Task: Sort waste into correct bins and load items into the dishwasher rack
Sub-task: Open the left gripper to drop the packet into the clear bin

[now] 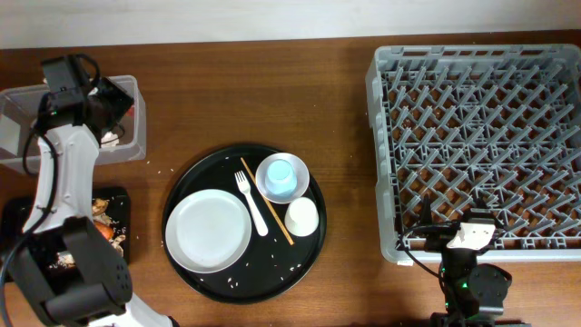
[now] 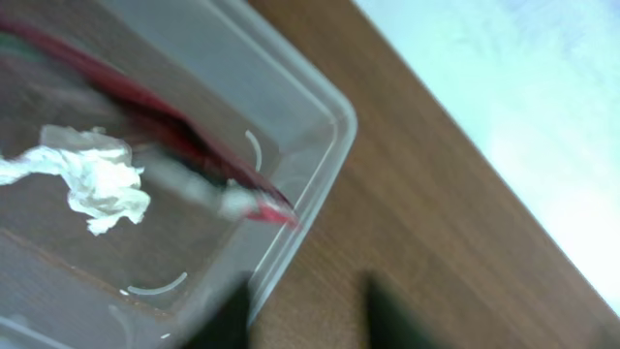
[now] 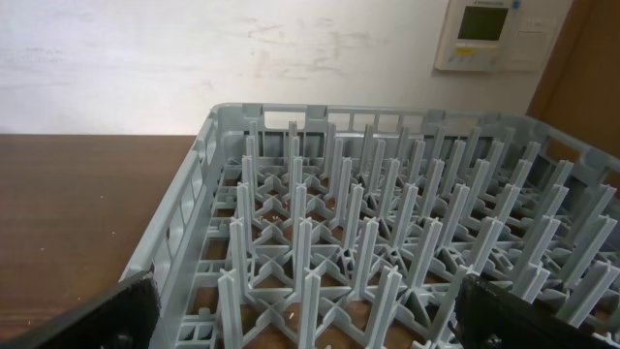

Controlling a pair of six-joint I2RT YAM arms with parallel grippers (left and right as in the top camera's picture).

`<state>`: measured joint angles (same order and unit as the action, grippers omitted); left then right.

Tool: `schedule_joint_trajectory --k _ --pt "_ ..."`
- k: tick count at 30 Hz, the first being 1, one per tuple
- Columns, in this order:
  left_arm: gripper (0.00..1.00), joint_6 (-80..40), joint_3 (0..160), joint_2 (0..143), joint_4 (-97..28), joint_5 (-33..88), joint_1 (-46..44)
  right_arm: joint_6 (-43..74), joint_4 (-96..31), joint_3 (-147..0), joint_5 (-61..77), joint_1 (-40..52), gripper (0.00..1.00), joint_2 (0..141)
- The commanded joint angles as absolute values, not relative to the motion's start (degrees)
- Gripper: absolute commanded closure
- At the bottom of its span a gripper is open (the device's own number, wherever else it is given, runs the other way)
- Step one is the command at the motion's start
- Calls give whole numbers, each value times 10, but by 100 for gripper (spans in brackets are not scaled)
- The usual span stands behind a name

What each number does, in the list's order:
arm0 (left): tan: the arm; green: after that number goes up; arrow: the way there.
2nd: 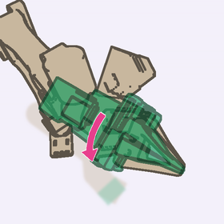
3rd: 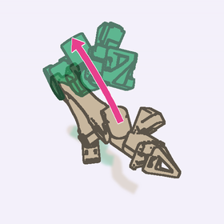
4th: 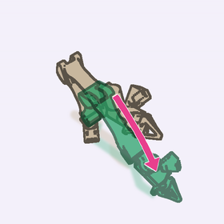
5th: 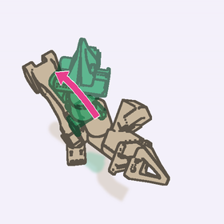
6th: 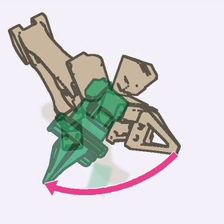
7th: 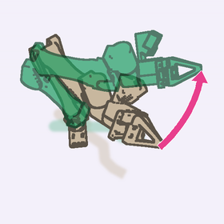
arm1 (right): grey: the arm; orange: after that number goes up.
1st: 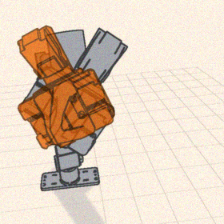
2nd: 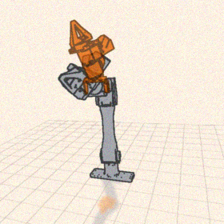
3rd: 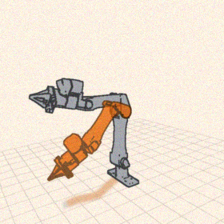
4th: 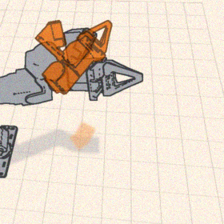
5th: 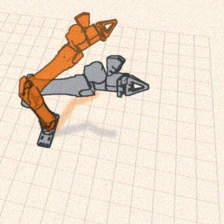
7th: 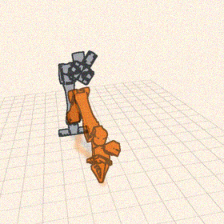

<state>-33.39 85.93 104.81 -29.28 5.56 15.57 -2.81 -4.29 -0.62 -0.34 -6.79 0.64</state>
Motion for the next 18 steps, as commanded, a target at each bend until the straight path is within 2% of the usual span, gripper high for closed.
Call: schedule_joint_trajectory --k 1,5,9,12,13,18 --pt "16 -327 871 1056 -285 20 159 -27 -47 -3 -5 -72 1 4" --pt "13 -327 871 1044 -316 42 159 -28 -47 -3 -4 -72 1 4" --pt "13 -325 871 970 -346 54 130 -28 -47 -3 -5 -72 1 4" --pt "16 -253 871 898 -397 115 81 -28 -47 -3 -4 -72 1 4" --pt "16 -247 871 868 -449 124 38 -28 -47 -3 -4 -72 1 4" --pt "15 -247 870 873 -600 121 -83 -28 -47 -3 -5 -72 1 4"
